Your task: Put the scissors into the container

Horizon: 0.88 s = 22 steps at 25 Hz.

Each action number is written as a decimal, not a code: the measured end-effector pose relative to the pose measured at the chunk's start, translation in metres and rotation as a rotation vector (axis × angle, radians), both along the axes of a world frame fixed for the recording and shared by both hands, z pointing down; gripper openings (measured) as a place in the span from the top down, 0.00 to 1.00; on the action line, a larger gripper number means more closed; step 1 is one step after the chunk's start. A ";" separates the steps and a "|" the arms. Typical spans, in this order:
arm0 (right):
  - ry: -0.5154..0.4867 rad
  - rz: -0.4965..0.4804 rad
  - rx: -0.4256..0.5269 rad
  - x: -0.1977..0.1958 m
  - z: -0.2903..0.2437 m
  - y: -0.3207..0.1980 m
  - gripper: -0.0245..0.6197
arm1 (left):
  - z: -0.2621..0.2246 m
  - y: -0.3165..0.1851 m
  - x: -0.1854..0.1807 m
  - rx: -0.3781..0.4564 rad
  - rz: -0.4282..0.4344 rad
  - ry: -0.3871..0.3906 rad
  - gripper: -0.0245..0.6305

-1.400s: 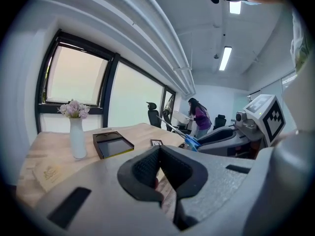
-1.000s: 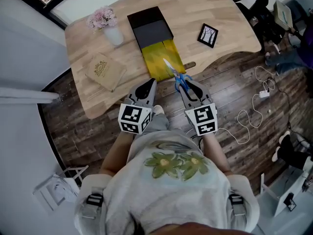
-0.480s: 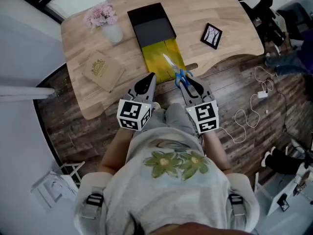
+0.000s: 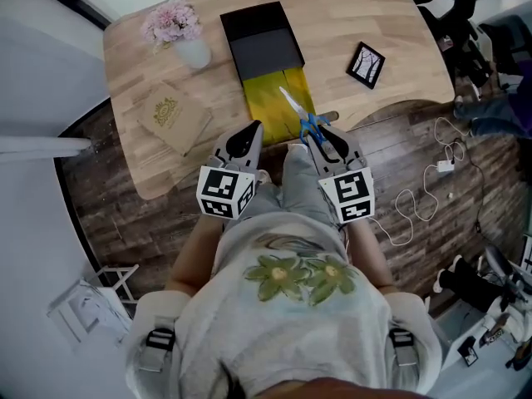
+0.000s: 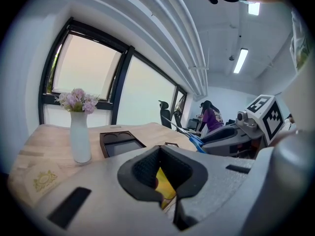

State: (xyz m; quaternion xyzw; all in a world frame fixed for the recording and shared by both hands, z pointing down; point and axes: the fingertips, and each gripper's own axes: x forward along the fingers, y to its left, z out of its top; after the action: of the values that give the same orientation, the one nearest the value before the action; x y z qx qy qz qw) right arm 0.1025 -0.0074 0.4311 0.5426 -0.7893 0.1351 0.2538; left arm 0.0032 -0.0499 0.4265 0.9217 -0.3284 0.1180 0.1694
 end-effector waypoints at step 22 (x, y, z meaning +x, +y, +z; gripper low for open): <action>-0.009 -0.208 -0.044 0.005 0.009 -0.069 0.83 | 0.000 -0.057 -0.005 -0.023 -0.204 -0.014 0.95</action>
State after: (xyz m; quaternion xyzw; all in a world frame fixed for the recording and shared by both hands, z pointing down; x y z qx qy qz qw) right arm 0.1073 -0.0761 0.4405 0.4514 -0.8393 0.1276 0.2749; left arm -0.0015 -0.1073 0.4268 0.8806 -0.4205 0.1103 0.1887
